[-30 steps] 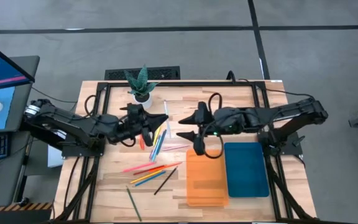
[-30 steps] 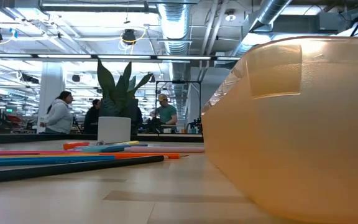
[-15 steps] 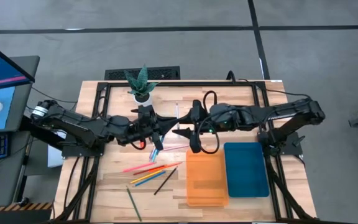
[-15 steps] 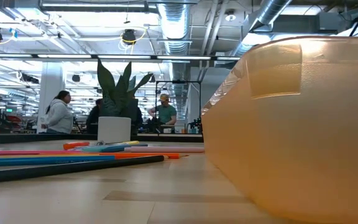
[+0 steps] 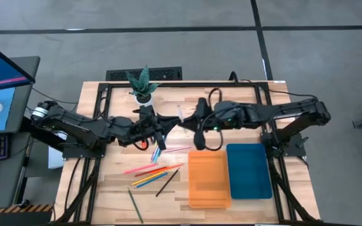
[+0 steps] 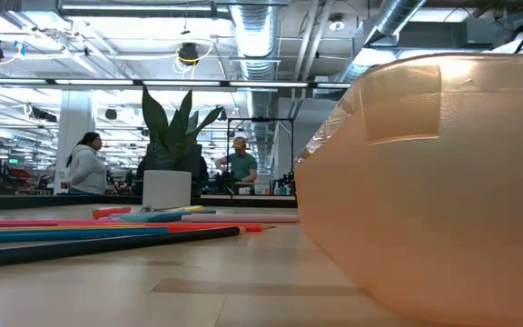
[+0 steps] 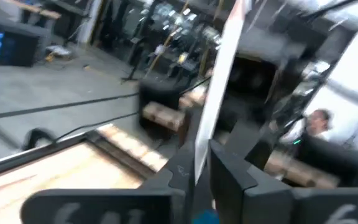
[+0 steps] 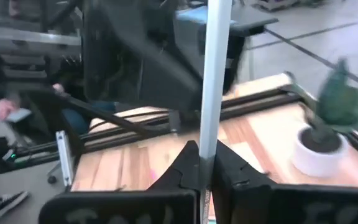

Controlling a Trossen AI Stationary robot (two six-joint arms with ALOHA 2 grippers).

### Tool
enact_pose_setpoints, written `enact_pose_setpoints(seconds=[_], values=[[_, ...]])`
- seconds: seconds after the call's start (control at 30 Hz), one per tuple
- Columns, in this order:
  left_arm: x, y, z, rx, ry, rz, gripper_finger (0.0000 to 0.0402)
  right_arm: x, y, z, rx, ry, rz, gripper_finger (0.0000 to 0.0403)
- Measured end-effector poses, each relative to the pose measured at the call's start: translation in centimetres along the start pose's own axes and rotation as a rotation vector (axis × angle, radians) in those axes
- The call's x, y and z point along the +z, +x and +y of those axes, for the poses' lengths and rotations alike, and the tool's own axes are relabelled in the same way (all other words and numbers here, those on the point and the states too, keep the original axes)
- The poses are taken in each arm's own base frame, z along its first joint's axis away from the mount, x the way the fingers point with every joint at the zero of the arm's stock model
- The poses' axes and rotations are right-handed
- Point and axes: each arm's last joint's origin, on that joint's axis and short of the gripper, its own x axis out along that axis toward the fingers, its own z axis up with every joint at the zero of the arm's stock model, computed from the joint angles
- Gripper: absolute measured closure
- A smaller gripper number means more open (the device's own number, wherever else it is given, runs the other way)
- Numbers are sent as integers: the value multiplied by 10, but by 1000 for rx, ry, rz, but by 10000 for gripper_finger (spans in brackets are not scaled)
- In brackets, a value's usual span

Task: Sort pens & pencils
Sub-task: Put the white pencil into the blue bin

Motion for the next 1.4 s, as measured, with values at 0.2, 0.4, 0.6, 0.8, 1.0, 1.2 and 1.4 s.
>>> enact_pose_setpoints(seconds=[0.2,0.4,0.6,0.8,1.0,1.2,1.4], values=[[-6,0,3,16,4,63,260,11,-57,-25,-173,77,38,377],[-14,-5,13,136,-32,146,208,-8,-127,-38,-392,220,205,377],[-25,-13,27,259,-21,265,216,-69,-164,-27,-546,464,436,377],[-27,-16,30,258,-27,328,230,-148,-155,10,-587,686,545,377],[-32,-20,33,257,-59,415,231,-196,-149,47,-683,797,678,377],[-39,-26,39,295,-78,521,231,-219,-146,67,-763,812,857,377],[-44,-30,41,312,-76,595,231,-236,-131,74,-824,782,913,358]])
